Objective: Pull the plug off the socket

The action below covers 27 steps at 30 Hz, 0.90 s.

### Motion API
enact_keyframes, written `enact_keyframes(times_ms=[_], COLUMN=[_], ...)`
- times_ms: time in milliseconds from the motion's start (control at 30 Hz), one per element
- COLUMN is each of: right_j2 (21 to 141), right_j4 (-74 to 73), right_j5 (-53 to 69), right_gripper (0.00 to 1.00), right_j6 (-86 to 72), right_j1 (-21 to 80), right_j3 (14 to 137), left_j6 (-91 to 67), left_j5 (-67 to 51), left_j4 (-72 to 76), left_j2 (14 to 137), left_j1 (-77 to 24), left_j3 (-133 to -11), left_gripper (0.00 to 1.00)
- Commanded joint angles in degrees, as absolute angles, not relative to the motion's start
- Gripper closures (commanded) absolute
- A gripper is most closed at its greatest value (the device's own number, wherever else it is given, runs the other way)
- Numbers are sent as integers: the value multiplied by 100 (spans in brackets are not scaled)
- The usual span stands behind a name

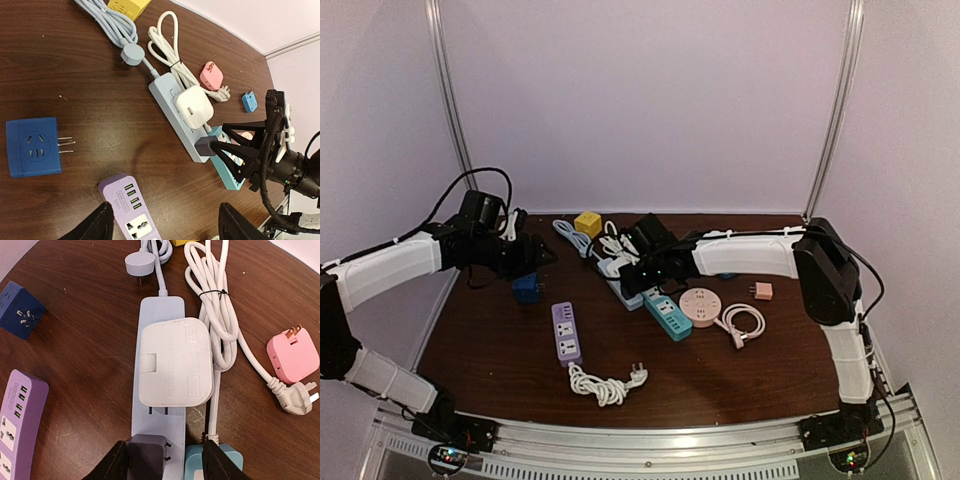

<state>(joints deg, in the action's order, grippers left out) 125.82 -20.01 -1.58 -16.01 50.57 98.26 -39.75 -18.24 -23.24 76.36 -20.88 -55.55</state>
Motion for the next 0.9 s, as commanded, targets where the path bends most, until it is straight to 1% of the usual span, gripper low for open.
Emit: enact_keyframes(times_ms=[0,300,333,533,633,733,867], right_j2=[12680,12955,12977,12907,12767,12576,12231], right_j4=[-2224,-2309,-2311,-2339,-2272,-2176,-1996], right_j5=[-63,-10,-13,-134,-197,-213,-221], right_gripper=[48,49,51,75,85,90,92], right_j6=[-1604,-1592,-1591,-1608,-1616,-1664,-1786], right_j1=[5122,5182,5185,5189,5234,5295,5388], right_j3=[9961,10156,10164,10124,9953,9642,9117], left_j6=[-4152,-4221,-4231,-4377,-4627,-4942,-5279], left_j5=[-1863,-1874,-1879,-1928,-2017,-2121,-2207], left_j4=[-1905,-1831,-1816,-1673,-1414,-1023,-590], left_j2=[7759,7821,7830,7831,7846,7942,8210], left_j1=[-2203,-2215,-2215,-2239,-2288,-2380,-2569], left_j3=[-5486,-5440,-5436,-5323,-5164,-4974,-4927], left_gripper=[28,28,27,28,28,27,28])
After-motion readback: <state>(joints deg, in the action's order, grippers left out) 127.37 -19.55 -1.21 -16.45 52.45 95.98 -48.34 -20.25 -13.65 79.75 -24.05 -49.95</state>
